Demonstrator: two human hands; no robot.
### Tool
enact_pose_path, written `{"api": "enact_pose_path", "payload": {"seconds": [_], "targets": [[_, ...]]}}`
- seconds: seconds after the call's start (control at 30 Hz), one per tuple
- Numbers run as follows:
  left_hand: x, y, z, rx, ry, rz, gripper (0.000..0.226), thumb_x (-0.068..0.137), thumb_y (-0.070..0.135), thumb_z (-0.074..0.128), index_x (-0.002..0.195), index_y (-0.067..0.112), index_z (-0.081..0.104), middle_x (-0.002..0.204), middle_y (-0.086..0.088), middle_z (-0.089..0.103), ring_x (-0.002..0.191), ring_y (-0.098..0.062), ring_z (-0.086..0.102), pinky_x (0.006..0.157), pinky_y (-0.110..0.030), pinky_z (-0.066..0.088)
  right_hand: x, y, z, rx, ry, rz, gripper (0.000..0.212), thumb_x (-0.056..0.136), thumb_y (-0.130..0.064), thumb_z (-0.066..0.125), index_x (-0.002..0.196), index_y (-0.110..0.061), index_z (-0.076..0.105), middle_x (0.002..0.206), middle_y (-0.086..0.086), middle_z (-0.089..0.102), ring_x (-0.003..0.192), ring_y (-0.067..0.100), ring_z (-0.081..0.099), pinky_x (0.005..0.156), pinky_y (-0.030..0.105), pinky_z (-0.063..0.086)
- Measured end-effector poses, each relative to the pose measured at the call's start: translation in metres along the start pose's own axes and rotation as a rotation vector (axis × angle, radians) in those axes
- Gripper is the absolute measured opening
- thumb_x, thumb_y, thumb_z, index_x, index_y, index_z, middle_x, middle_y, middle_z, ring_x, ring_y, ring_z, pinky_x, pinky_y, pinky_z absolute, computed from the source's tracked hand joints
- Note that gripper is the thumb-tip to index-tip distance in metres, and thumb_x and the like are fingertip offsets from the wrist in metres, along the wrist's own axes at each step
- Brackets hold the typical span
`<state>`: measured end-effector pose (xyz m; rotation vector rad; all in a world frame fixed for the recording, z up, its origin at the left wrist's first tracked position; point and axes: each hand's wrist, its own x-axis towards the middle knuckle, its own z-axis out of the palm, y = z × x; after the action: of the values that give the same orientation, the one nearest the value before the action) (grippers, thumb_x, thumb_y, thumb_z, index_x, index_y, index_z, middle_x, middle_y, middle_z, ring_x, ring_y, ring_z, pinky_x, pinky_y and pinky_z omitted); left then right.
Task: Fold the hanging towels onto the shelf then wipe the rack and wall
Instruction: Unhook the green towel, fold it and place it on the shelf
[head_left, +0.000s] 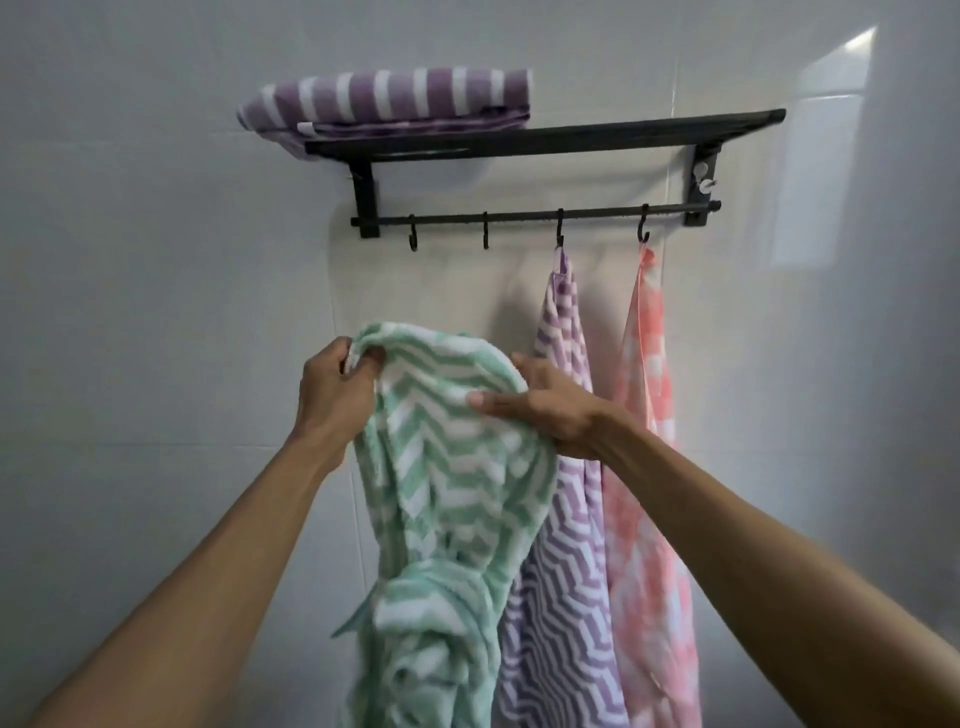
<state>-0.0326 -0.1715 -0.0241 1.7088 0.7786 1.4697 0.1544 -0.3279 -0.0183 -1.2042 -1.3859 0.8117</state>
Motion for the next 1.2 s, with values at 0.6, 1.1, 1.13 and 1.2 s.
{"api": "enact_pose_path", "payload": {"seconds": [0.6, 1.1, 1.13, 1.2], "targets": [[-0.05, -0.016, -0.148, 0.29, 0.138, -0.337, 0.047, 0.075, 0.039, 0.074, 0.114, 0.014, 0.062, 0.112, -0.012, 0.069, 0.095, -0.03, 0.066, 0.08, -0.04, 0.055, -0.1, -0.008, 0.017, -0.519, 0.486, 0.117, 0.016, 0.087, -0.029, 0.076, 0.096, -0.016, 0.076, 0.092, 0.003, 0.074, 0.086, 0.021, 0.071, 0.083, 0.039, 0.061], [-0.053, 0.006, -0.103, 0.084, -0.307, -0.026, 0.022, 0.087, -0.002, 0.061, 0.069, 0.01, 0.069, 0.067, -0.003, 0.058, 0.063, -0.016, 0.048, 0.057, -0.027, 0.036, -0.072, -0.049, 0.072, -0.946, 0.056, 0.514, 0.032, 0.065, -0.043, 0.091, 0.082, -0.02, 0.077, 0.094, -0.001, 0.076, 0.085, 0.019, 0.074, 0.081, 0.036, 0.062], [-0.049, 0.001, -0.107, 0.065, -0.232, -0.057, 0.022, 0.086, -0.004, 0.059, 0.071, 0.009, 0.07, 0.068, -0.004, 0.059, 0.065, -0.017, 0.05, 0.057, -0.027, 0.038, -0.082, -0.042, 0.062, -0.912, 0.076, 0.557, 0.035, 0.066, -0.043, 0.091, 0.087, -0.018, 0.078, 0.095, 0.001, 0.077, 0.086, 0.021, 0.074, 0.083, 0.039, 0.062], [-0.041, -0.009, -0.112, 0.065, -0.137, -0.104, 0.018, 0.084, -0.005, 0.056, 0.078, 0.003, 0.071, 0.072, -0.007, 0.059, 0.069, -0.019, 0.051, 0.058, -0.028, 0.038, -0.099, -0.033, 0.044, -0.79, 0.181, 0.582, 0.04, 0.072, -0.038, 0.089, 0.096, -0.009, 0.078, 0.094, 0.004, 0.078, 0.086, 0.024, 0.075, 0.082, 0.038, 0.062]]}}
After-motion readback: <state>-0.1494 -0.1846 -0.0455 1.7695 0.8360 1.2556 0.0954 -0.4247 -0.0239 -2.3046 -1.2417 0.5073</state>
